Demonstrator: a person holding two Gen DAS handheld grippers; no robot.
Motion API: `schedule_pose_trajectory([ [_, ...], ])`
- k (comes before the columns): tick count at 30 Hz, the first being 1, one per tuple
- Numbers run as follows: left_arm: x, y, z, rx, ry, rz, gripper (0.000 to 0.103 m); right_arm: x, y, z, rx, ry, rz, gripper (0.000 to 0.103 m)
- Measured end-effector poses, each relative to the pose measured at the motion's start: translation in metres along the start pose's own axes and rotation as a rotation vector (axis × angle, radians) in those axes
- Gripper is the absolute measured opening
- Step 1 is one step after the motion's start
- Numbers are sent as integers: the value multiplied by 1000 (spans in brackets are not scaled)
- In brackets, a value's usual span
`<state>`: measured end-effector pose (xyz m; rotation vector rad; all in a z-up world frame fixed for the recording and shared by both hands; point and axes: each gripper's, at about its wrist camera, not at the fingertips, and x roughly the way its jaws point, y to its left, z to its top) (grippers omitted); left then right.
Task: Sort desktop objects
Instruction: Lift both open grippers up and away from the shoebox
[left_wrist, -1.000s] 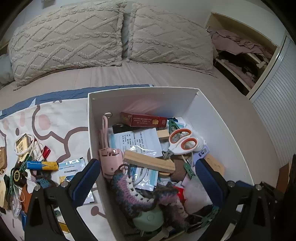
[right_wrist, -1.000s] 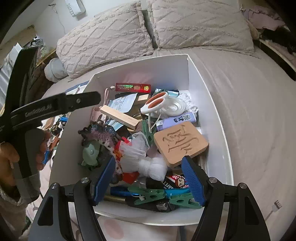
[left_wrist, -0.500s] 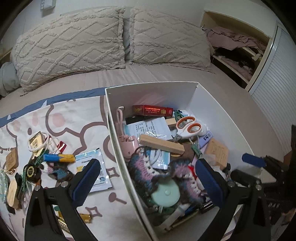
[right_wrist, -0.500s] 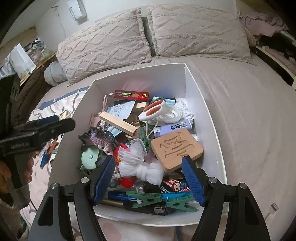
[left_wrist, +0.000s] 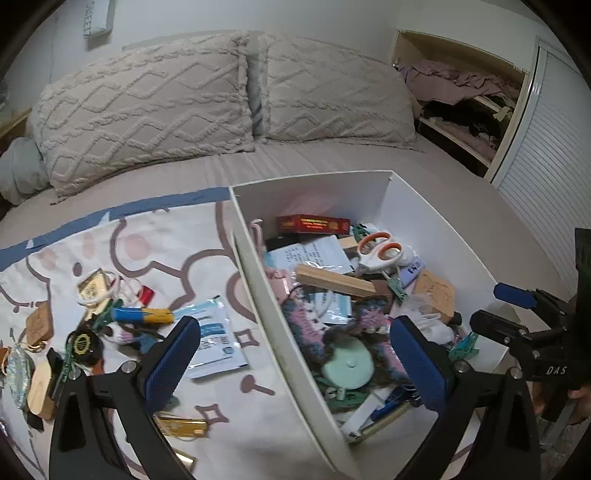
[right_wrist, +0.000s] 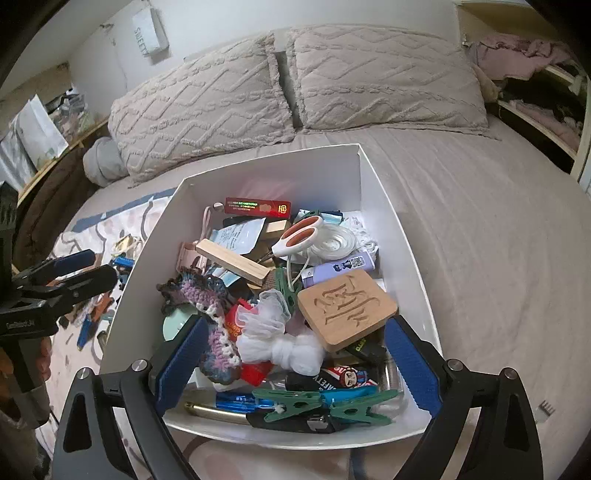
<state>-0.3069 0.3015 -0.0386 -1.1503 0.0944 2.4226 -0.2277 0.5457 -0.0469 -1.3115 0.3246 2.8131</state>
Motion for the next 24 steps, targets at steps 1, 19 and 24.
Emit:
schedule_pose_trajectory([
  [1,-2,3,-1,-5,0,-1,103,1,0,-1,5,0,-2,103],
  [19,-66,54,-12,-36,-96,20,103,-48,32,-1,2,-104,-87,103],
  [24,-91,64,-19,-31,-127,29,103,-65,50,-5,-27,-125,-91,103],
])
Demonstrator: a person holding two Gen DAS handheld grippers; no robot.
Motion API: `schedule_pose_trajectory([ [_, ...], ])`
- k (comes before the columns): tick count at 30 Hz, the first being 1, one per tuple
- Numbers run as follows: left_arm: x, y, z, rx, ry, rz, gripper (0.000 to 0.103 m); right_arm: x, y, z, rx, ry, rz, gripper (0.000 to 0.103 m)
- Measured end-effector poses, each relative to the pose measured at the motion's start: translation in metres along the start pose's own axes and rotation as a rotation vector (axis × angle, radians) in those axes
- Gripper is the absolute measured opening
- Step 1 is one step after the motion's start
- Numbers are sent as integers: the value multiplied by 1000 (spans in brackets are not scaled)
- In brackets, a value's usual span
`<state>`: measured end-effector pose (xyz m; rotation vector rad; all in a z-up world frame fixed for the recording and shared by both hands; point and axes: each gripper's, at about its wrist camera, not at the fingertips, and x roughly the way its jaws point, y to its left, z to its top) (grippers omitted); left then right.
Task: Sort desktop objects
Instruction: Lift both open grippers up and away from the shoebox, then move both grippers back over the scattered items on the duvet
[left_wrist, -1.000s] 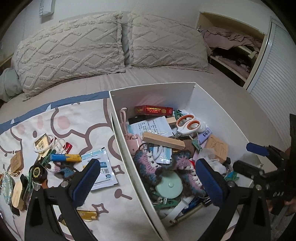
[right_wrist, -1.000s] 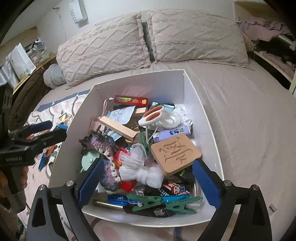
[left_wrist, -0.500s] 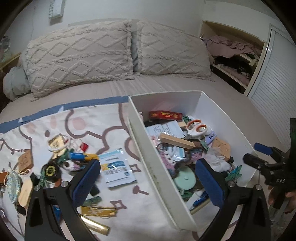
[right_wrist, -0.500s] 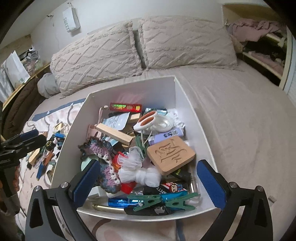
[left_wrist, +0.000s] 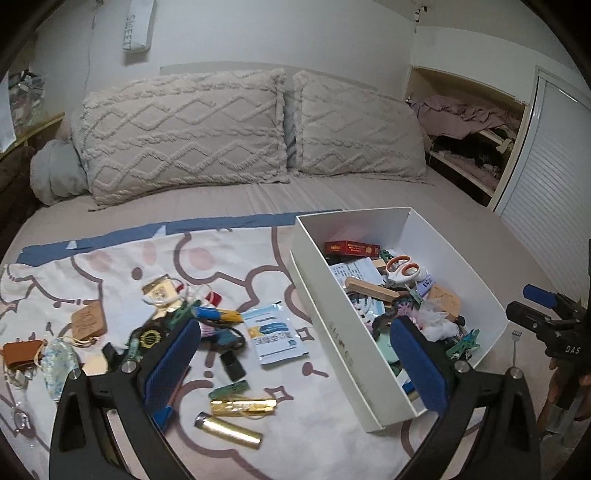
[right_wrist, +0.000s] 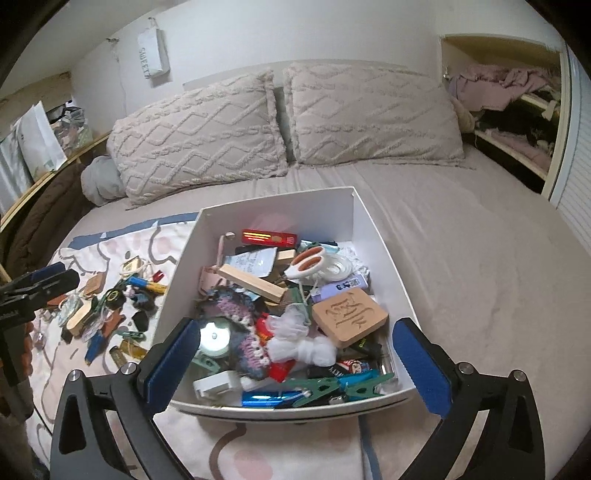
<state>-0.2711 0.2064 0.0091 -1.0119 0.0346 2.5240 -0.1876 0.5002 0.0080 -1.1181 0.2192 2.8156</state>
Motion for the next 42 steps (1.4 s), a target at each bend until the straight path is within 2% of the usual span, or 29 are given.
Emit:
schedule_pose_trajectory([
  [10,-58,25,-11,0,-58,2,103,-39,45,-4,-52,-50,5,103],
  [21,-119,61,-28,19,-120,67,103,-65,95,-11,-95,-74,31,103],
  [31,-163,100,-50,-17,-159,120,103,-83,131,-19,-122,-89,39,103],
  [42,-204,135,-72,-45,-195,173,103,-96,169,-28,-143,-100,87,103],
])
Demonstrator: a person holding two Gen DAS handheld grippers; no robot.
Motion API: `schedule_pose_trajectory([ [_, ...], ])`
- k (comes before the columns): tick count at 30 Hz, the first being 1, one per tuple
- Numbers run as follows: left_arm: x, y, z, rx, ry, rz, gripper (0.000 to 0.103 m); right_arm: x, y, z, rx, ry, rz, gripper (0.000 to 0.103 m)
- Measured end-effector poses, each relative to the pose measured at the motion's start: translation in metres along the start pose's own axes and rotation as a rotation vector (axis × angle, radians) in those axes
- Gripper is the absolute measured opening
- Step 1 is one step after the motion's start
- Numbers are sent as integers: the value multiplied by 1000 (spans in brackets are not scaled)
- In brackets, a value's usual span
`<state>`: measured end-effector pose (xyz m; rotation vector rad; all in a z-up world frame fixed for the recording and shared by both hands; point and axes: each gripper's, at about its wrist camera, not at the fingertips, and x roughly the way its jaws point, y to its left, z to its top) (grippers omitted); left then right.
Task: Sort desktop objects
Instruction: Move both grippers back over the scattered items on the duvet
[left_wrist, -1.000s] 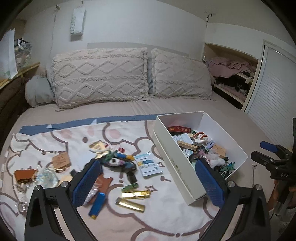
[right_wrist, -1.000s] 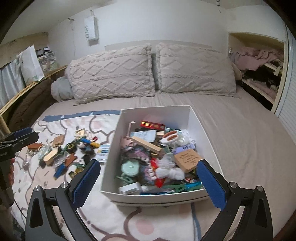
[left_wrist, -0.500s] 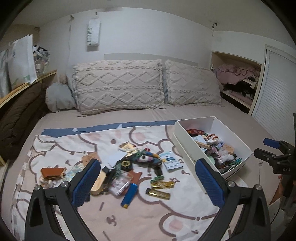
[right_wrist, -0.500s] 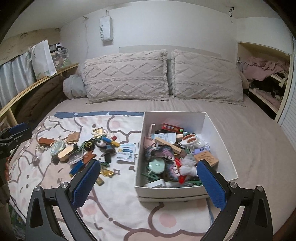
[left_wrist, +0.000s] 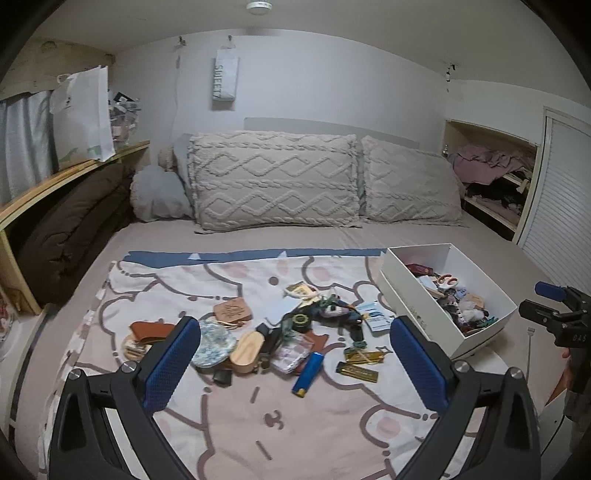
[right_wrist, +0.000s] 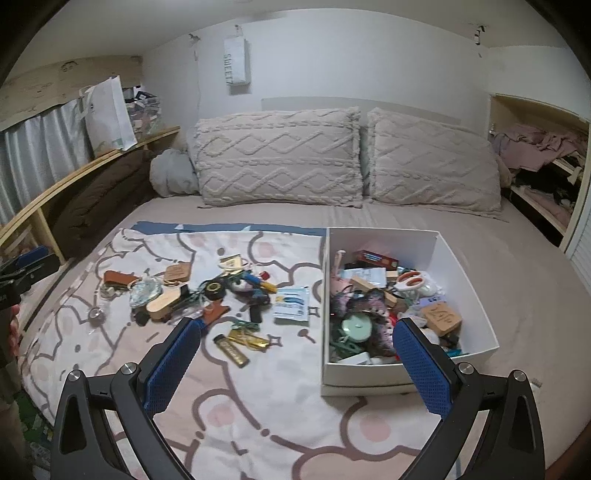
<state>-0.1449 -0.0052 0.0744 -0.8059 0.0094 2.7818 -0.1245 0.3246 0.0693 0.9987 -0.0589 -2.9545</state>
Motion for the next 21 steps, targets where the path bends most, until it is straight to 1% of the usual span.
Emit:
schedule_pose_trajectory([
  [5,-8,15,-4,-8,-2,15,103,-1,17,-2,-23,-7,14,103],
  [11,-15,29,-10,-13,-18,40,103,2,34,-3,-19,-5,51,103],
  [19,-11,53,-23,-41,2,55,103,13,48,-9,1,8,75,103],
  [21,-8,60,-27,-56,9,76,103,18,51,-11,3,11,75,103],
])
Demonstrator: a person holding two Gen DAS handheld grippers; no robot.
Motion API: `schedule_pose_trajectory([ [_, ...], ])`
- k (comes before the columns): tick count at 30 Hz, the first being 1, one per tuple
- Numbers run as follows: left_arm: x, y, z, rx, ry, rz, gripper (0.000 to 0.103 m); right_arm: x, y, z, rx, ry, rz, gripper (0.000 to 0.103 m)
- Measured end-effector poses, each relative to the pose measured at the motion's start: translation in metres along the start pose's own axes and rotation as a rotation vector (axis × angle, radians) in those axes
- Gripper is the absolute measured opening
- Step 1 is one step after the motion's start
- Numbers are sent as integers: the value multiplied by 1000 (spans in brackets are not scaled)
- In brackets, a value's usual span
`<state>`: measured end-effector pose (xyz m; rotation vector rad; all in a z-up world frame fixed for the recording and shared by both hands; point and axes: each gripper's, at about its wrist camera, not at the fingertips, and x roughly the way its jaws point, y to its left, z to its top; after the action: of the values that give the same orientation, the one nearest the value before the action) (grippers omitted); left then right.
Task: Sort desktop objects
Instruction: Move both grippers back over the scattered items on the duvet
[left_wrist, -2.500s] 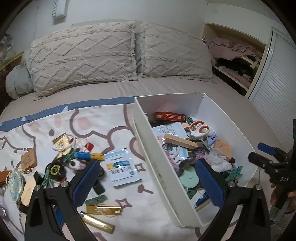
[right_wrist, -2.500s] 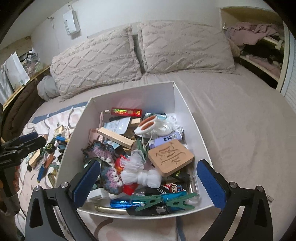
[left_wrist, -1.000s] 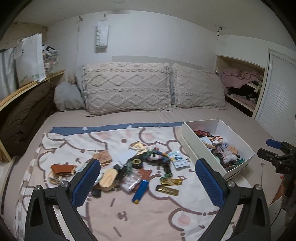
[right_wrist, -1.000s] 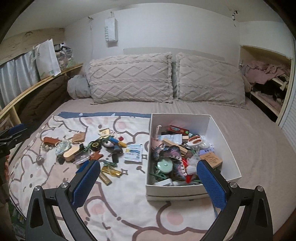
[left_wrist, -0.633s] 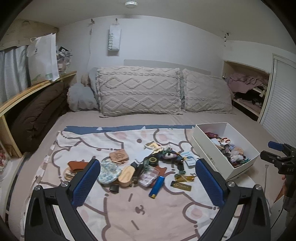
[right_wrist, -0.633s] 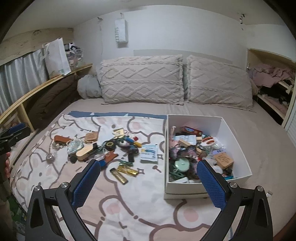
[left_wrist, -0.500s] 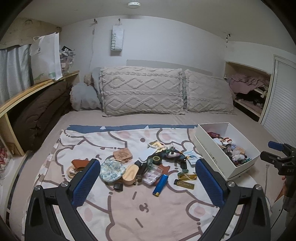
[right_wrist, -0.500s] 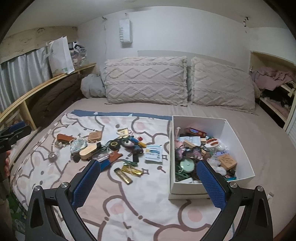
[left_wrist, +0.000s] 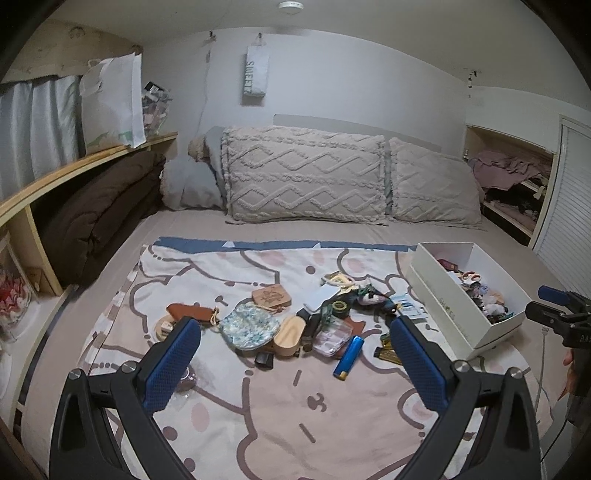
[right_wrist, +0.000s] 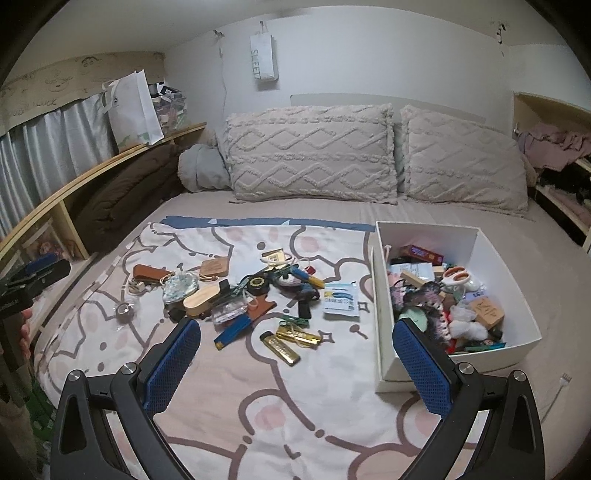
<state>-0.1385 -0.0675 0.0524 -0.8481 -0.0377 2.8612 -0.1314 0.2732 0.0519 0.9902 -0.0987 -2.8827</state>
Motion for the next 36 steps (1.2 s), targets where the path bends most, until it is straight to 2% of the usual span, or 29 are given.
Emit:
schedule_pose_trajectory([
  [6,12,24,-10,-48,17,41,103,21,11,-8,-37,31,-39,103],
  [18,33,58,-41,-31,28,110,103,63,27,-28,-19,103,-1,103],
  [25,58,80,-67,-38,79,157,103,85,33,-42,-15,95,4,103],
  [31,82,96,-82,-52,119,188,103,112,36,-57,-9,154,3,103],
  [36,106,112,-94,-70,169,216,103,125,38,-71,-9,146,-16,103],
])
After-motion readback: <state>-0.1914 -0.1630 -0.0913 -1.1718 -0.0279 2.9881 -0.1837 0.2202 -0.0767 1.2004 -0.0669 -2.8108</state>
